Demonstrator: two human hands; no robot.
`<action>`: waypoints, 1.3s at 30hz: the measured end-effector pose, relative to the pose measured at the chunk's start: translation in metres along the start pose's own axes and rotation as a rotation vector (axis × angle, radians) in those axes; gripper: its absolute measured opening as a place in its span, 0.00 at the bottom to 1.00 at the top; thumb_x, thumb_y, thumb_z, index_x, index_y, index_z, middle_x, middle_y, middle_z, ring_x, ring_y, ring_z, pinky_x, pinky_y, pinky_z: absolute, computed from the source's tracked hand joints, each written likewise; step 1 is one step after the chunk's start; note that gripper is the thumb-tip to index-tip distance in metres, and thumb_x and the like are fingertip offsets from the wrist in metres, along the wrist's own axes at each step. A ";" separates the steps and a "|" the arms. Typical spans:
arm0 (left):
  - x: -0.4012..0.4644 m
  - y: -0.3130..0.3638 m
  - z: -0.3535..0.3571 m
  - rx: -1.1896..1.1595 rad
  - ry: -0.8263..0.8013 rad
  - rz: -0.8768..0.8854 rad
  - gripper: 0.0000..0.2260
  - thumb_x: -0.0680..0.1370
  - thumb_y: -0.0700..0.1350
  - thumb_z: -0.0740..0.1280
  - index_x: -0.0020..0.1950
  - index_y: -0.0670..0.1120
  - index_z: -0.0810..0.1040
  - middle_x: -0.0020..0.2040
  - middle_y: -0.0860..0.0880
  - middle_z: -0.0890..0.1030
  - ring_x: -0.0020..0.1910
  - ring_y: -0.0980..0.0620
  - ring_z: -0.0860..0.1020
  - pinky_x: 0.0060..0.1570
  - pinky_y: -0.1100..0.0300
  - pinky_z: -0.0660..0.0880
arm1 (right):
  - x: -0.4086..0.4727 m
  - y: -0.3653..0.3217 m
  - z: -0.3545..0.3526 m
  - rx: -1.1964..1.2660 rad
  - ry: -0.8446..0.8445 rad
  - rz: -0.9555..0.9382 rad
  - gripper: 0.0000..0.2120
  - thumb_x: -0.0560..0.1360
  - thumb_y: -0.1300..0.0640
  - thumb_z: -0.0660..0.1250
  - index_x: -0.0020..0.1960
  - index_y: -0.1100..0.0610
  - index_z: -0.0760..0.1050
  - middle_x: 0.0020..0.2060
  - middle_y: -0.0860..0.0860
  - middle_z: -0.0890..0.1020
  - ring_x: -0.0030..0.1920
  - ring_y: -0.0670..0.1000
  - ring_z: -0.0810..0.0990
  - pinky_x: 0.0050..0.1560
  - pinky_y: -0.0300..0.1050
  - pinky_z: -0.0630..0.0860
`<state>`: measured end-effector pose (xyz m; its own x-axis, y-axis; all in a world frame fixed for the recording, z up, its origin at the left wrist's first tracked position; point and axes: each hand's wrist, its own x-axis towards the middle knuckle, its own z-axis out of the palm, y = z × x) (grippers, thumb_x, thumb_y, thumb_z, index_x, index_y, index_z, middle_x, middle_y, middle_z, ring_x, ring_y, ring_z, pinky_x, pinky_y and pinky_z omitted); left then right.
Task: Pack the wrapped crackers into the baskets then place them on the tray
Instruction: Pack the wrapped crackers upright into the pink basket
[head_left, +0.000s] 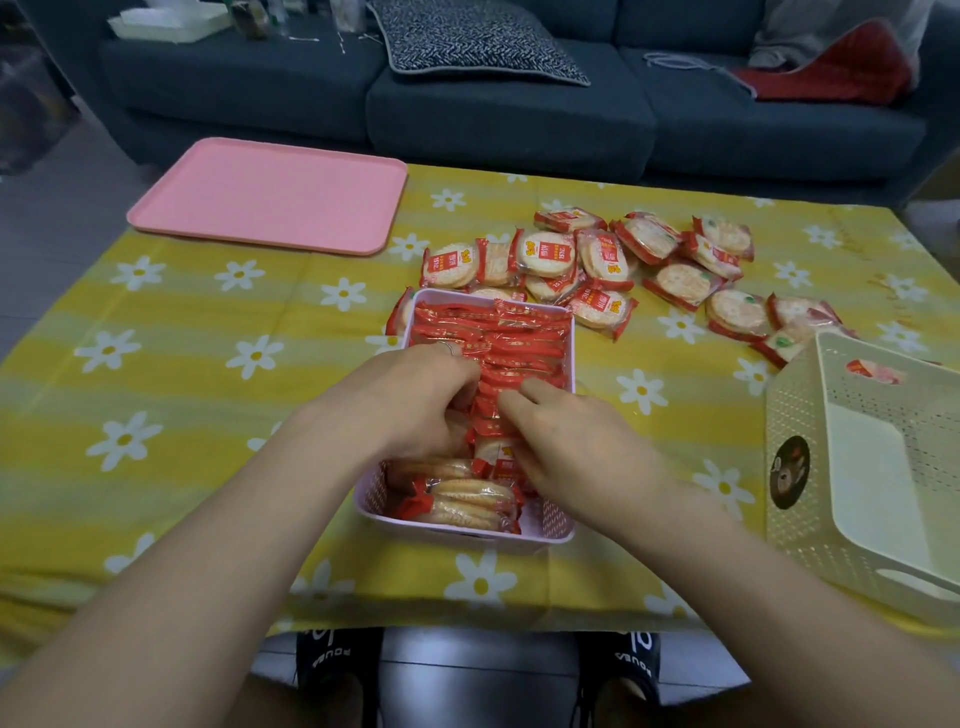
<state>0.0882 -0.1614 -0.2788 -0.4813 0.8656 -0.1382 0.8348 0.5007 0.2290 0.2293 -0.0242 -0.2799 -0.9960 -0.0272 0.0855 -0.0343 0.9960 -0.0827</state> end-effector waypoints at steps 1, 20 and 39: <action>0.000 0.000 0.000 0.000 0.000 0.005 0.09 0.71 0.50 0.70 0.42 0.53 0.69 0.45 0.55 0.71 0.43 0.50 0.73 0.39 0.54 0.71 | 0.001 0.000 0.001 -0.008 -0.007 0.006 0.09 0.74 0.61 0.66 0.53 0.56 0.71 0.46 0.53 0.77 0.42 0.61 0.80 0.32 0.52 0.71; 0.000 0.003 -0.009 0.030 -0.023 0.063 0.15 0.72 0.47 0.72 0.36 0.56 0.66 0.41 0.56 0.69 0.47 0.50 0.75 0.44 0.52 0.74 | 0.004 0.000 0.005 -0.042 0.102 -0.021 0.18 0.72 0.45 0.71 0.53 0.54 0.71 0.43 0.51 0.78 0.41 0.58 0.81 0.33 0.47 0.68; -0.004 0.003 -0.011 -0.002 -0.038 0.105 0.11 0.73 0.45 0.71 0.40 0.56 0.69 0.40 0.57 0.70 0.46 0.54 0.71 0.44 0.50 0.74 | 0.013 -0.003 0.020 -0.303 0.003 0.095 0.25 0.59 0.51 0.76 0.49 0.56 0.68 0.42 0.54 0.75 0.40 0.57 0.75 0.38 0.50 0.64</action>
<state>0.0900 -0.1632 -0.2670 -0.3808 0.9125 -0.1493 0.8794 0.4073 0.2464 0.2145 -0.0289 -0.2985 -0.9932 0.0668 0.0949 0.0855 0.9741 0.2093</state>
